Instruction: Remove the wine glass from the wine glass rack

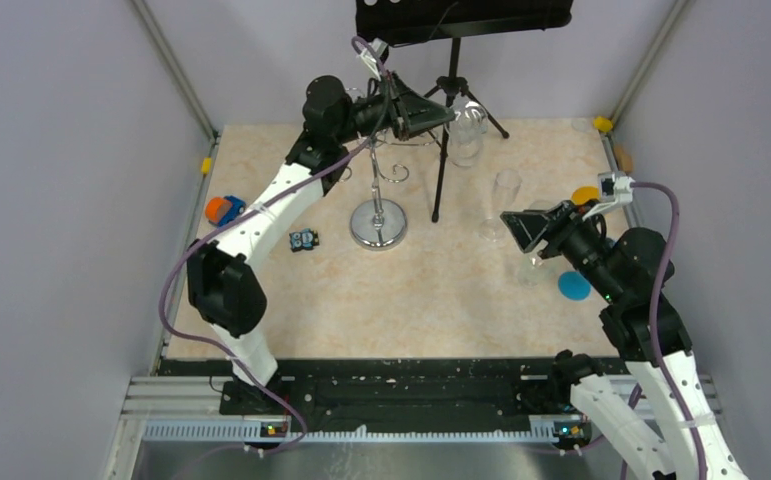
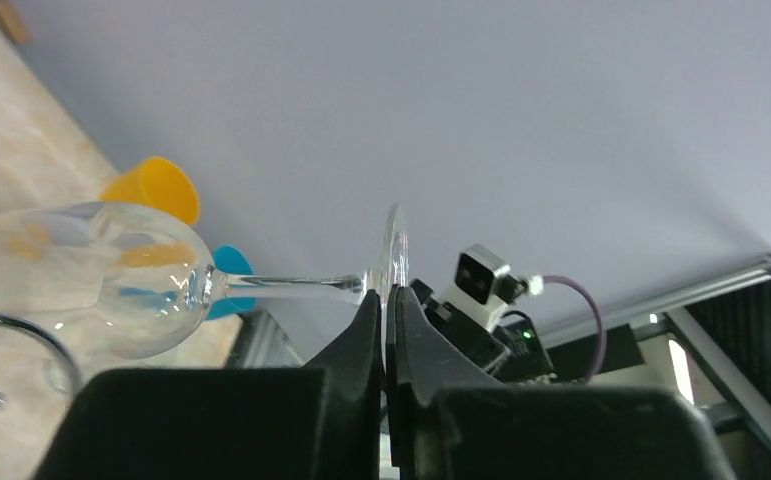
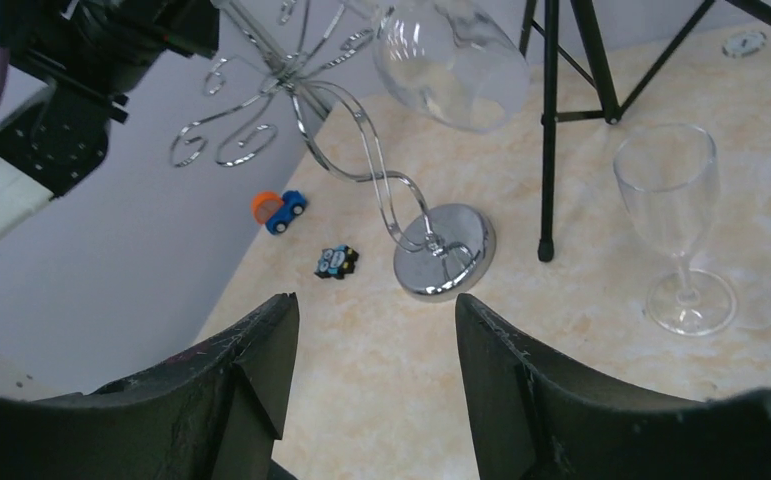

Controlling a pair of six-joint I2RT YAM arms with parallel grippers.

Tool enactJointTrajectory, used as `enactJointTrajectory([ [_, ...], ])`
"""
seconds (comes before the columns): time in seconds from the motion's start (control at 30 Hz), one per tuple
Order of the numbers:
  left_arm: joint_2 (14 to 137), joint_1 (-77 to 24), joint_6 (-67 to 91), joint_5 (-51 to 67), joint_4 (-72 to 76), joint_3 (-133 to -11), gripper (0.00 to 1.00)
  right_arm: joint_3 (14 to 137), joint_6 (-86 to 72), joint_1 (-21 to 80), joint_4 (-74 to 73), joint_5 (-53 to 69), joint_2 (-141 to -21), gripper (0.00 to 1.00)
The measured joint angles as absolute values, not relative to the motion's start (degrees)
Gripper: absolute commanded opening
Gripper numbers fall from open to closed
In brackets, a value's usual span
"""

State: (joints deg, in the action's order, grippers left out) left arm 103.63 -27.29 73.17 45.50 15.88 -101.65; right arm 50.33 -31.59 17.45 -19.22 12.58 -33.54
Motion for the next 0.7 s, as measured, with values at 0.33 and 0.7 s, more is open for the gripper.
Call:
enactJointTrajectory([
  [0.33, 89.69, -30.46, 92.92, 40.25, 30.94, -79.26, 0.0, 49.84, -29.39, 17.45, -10.41, 18.04, -32.27, 0.67],
  [0.7, 79.13, -35.31, 94.26, 39.48, 28.62, -69.71, 0.0, 56.8, -19.4, 17.43, -2.37, 43.75, -43.97, 0.67],
])
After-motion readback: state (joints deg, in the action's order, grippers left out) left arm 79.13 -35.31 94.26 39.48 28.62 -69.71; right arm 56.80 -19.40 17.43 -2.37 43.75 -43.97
